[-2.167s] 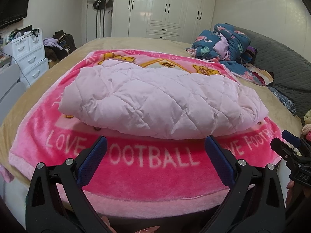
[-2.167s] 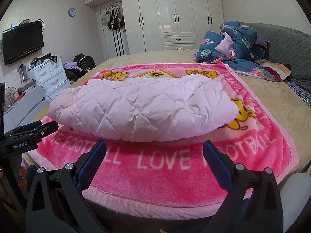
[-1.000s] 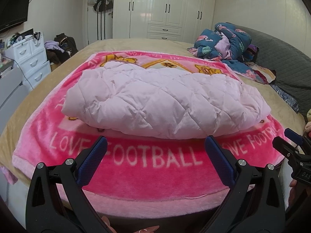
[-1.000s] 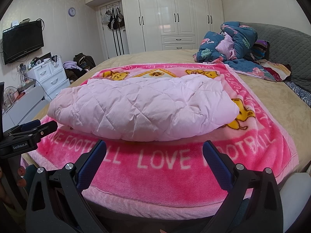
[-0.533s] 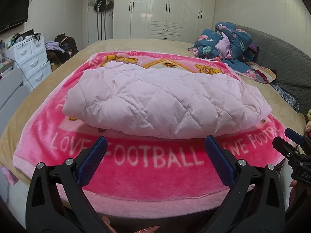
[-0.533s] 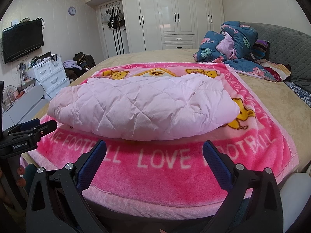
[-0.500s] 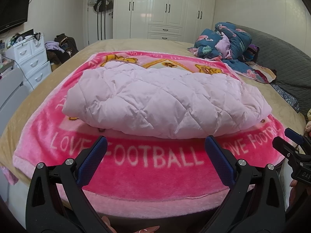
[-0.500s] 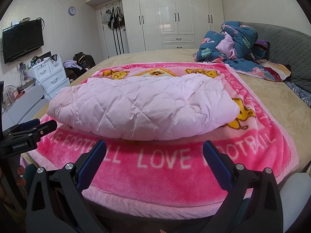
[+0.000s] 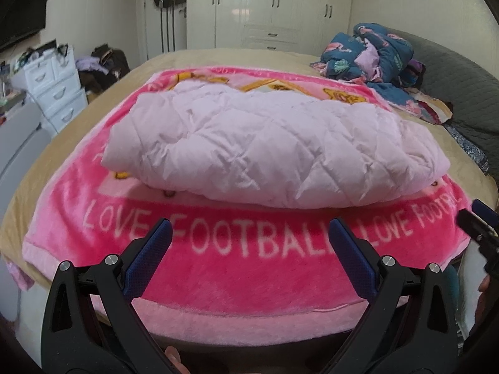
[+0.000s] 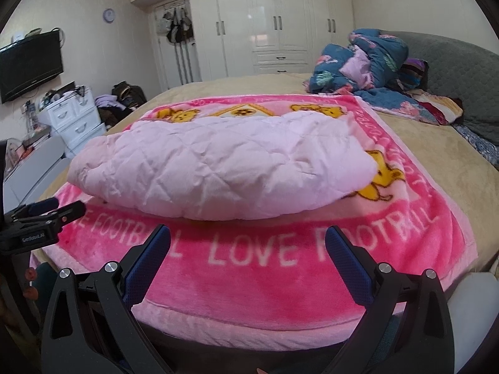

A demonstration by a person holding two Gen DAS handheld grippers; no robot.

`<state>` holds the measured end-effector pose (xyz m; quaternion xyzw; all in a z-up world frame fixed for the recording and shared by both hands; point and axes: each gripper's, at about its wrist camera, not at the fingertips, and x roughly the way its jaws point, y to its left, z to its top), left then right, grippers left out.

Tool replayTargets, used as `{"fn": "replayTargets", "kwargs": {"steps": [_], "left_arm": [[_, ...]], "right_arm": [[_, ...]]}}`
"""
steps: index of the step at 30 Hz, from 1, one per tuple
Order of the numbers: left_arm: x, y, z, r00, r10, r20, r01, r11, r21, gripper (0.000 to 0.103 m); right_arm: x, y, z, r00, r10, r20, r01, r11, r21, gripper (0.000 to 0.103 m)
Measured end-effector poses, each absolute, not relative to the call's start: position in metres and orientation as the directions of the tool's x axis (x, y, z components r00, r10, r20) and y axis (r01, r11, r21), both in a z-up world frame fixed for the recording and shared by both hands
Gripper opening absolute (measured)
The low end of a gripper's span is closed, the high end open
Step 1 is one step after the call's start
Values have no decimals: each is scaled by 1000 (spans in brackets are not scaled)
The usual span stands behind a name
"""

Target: Fold large clothes

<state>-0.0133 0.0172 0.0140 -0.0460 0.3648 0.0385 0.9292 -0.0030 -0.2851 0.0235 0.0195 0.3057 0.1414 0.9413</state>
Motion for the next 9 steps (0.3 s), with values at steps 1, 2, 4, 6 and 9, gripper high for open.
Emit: {"fn": "replayTargets", "kwargs": {"steps": [1, 2, 4, 6, 9], "left_arm": [[-11, 21, 12, 723, 41, -689, -119, 991, -66, 94], [-7, 31, 7, 708, 46, -705, -145, 986, -81, 94], [3, 56, 0, 682, 69, -729, -195, 977, -90, 94], [11, 88, -5, 663, 122, -739, -268, 960, -82, 94], [23, 154, -11, 613, 246, -751, -421, 906, -47, 94]], "right_arm": [[-2, -295, 22, 780, 262, -568, -231, 965, 127, 99], [-1, -308, 20, 789, 236, -567, -200, 972, 127, 99], [2, -338, 16, 809, 160, -565, -115, 987, 115, 99], [7, -383, 6, 814, 60, -578, 7, 994, 112, 99], [11, -483, -23, 754, -149, -640, 288, 950, 119, 99]]}}
